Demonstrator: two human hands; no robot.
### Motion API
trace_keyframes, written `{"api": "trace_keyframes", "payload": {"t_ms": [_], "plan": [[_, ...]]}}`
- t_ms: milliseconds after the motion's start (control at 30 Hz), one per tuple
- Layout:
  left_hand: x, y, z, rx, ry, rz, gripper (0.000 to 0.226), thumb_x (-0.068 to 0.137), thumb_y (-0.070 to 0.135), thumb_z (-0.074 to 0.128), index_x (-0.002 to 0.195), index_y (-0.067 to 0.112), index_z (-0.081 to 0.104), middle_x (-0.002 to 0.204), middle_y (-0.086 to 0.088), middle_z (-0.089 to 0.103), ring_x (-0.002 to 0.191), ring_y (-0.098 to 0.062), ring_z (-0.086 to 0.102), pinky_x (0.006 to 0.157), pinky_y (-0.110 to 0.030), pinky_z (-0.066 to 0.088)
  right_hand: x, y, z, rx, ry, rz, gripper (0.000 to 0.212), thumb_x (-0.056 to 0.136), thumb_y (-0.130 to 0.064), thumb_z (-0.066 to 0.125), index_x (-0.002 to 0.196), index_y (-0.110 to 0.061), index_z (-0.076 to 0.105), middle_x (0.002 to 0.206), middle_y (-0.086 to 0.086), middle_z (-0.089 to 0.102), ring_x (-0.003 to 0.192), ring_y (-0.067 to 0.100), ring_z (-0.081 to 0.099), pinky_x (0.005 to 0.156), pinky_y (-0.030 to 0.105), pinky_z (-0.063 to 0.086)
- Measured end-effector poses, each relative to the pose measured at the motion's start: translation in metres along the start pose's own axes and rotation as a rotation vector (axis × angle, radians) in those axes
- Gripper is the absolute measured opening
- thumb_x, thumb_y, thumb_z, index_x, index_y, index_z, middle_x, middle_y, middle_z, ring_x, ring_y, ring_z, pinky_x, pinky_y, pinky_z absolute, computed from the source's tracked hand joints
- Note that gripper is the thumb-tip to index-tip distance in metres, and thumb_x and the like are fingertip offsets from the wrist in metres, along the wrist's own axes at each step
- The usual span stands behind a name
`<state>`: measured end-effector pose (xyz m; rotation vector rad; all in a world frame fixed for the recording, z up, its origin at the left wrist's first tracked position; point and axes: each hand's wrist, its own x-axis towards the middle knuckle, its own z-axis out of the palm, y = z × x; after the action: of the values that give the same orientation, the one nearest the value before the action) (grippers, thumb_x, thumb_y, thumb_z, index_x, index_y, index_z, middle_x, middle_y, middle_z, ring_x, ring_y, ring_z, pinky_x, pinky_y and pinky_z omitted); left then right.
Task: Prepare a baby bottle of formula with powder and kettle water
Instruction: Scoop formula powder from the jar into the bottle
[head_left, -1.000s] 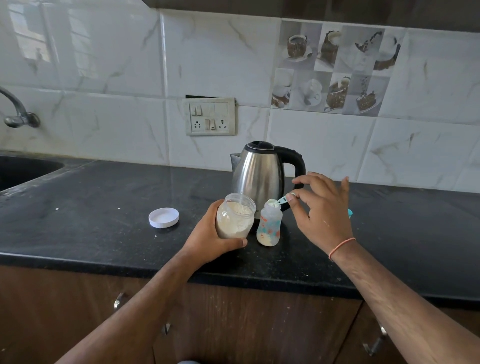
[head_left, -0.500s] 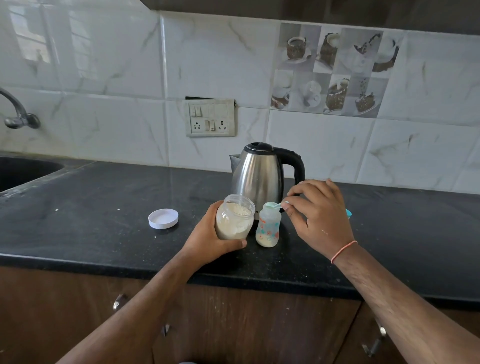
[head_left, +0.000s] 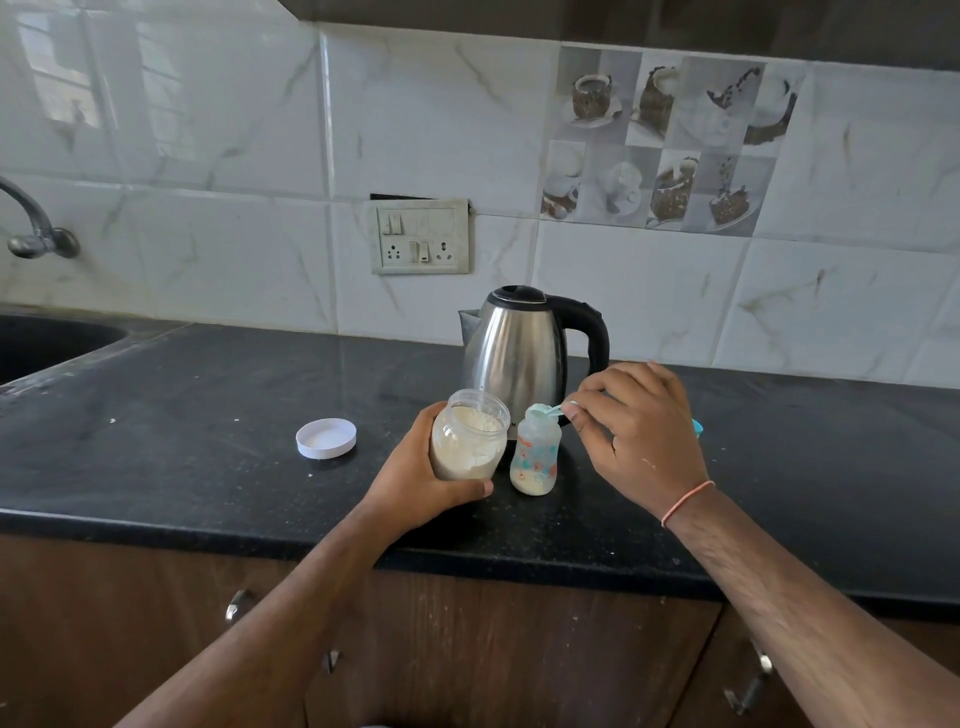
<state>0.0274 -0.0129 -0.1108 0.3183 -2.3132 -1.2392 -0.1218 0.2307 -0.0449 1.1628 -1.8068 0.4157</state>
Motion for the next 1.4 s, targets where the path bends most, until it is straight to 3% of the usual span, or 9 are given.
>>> {"api": "trace_keyframes", "payload": {"t_ms": [167, 333, 467, 633, 733, 833, 933, 1267, 1400], "plan": [[0.001, 0.0, 0.0, -0.002, -0.002, 0.0, 0.107, 0.068, 0.035, 0.103, 0.152, 0.045, 0.037, 0.134, 0.03, 0.056, 0.122, 0.007, 0.054, 0.089, -0.012, 0.043, 0.005, -0.004, -0.001, 0.121, 0.005, 0.115, 0.027, 0.105, -0.035, 0.06, 0.101, -0.021, 0.082, 0.1, -0.008, 0.073, 0.1, 0.018, 0.062, 0.09, 0.041, 0.048], [0.0, 0.0, 0.0, -0.005, 0.001, 0.001, 0.107, 0.068, 0.036, 0.103, 0.151, 0.047, 0.036, 0.134, 0.031, 0.056, 0.123, 0.008, 0.053, 0.089, -0.011, 0.043, 0.017, -0.009, -0.002, 0.48, 0.039, 0.531, 0.019, 0.106, -0.029, 0.067, 0.101, -0.017, 0.082, 0.098, -0.009, 0.07, 0.096, 0.014, 0.063, 0.082, 0.025, 0.05], [0.0, 0.001, 0.0, -0.001, -0.005, -0.002, 0.106, 0.068, 0.037, 0.103, 0.148, 0.051, 0.034, 0.133, 0.033, 0.054, 0.121, 0.008, 0.053, 0.09, -0.011, 0.041, 0.032, -0.02, -0.005, 0.724, -0.011, 0.76, 0.015, 0.108, -0.034, 0.065, 0.1, -0.028, 0.076, 0.099, -0.009, 0.069, 0.089, 0.007, 0.062, 0.074, 0.02, 0.047], [-0.001, 0.002, 0.0, -0.012, 0.006, -0.005, 0.106, 0.067, 0.036, 0.103, 0.148, 0.05, 0.036, 0.135, 0.03, 0.056, 0.122, 0.006, 0.054, 0.092, -0.013, 0.042, 0.039, -0.038, 0.007, 0.771, -0.126, 0.643, 0.018, 0.108, -0.033, 0.064, 0.1, -0.026, 0.079, 0.109, -0.011, 0.066, 0.091, 0.005, 0.061, 0.078, 0.019, 0.047], [-0.002, 0.002, 0.0, -0.012, 0.017, -0.002, 0.103, 0.067, 0.034, 0.103, 0.144, 0.051, 0.038, 0.133, 0.028, 0.059, 0.122, 0.006, 0.056, 0.09, -0.013, 0.044, 0.041, -0.051, 0.018, 0.707, -0.202, 0.499, 0.023, 0.106, -0.038, 0.066, 0.102, -0.022, 0.082, 0.111, -0.019, 0.064, 0.104, 0.001, 0.059, 0.092, 0.018, 0.045], [-0.002, 0.003, 0.0, -0.009, 0.032, -0.002, 0.102, 0.066, 0.034, 0.104, 0.145, 0.047, 0.04, 0.131, 0.028, 0.06, 0.12, 0.006, 0.058, 0.089, -0.013, 0.046, 0.042, -0.064, 0.028, 0.624, -0.284, 0.379, 0.035, 0.097, -0.057, 0.064, 0.098, -0.028, 0.083, 0.112, -0.024, 0.064, 0.118, 0.007, 0.057, 0.109, 0.046, 0.047], [-0.003, 0.003, 0.0, -0.007, 0.042, -0.004, 0.101, 0.067, 0.034, 0.103, 0.147, 0.044, 0.041, 0.13, 0.028, 0.06, 0.119, 0.008, 0.058, 0.087, -0.012, 0.045, 0.044, -0.068, 0.034, 0.599, -0.271, 0.361, 0.019, 0.098, -0.048, 0.073, 0.102, -0.034, 0.083, 0.113, -0.024, 0.065, 0.119, 0.009, 0.055, 0.111, 0.056, 0.044], [-0.002, 0.001, 0.0, -0.02, 0.081, -0.067, 0.105, 0.064, 0.041, 0.104, 0.149, 0.035, 0.043, 0.129, 0.024, 0.062, 0.115, 0.007, 0.058, 0.086, -0.012, 0.046, 0.011, -0.061, 0.045, 0.586, -0.118, 0.415, 0.034, 0.105, -0.04, 0.066, 0.137, -0.029, 0.068, 0.137, -0.017, 0.06, 0.133, 0.008, 0.053, 0.116, 0.044, 0.047], [-0.004, 0.002, 0.001, -0.03, 0.134, -0.1, 0.102, 0.063, 0.042, 0.105, 0.144, 0.036, 0.044, 0.125, 0.024, 0.061, 0.114, 0.002, 0.06, 0.084, -0.013, 0.046, -0.009, -0.063, 0.045, 0.593, -0.083, 0.459, 0.039, 0.103, -0.046, 0.062, 0.14, -0.032, 0.062, 0.141, -0.018, 0.057, 0.134, 0.008, 0.051, 0.112, 0.026, 0.045]]}}
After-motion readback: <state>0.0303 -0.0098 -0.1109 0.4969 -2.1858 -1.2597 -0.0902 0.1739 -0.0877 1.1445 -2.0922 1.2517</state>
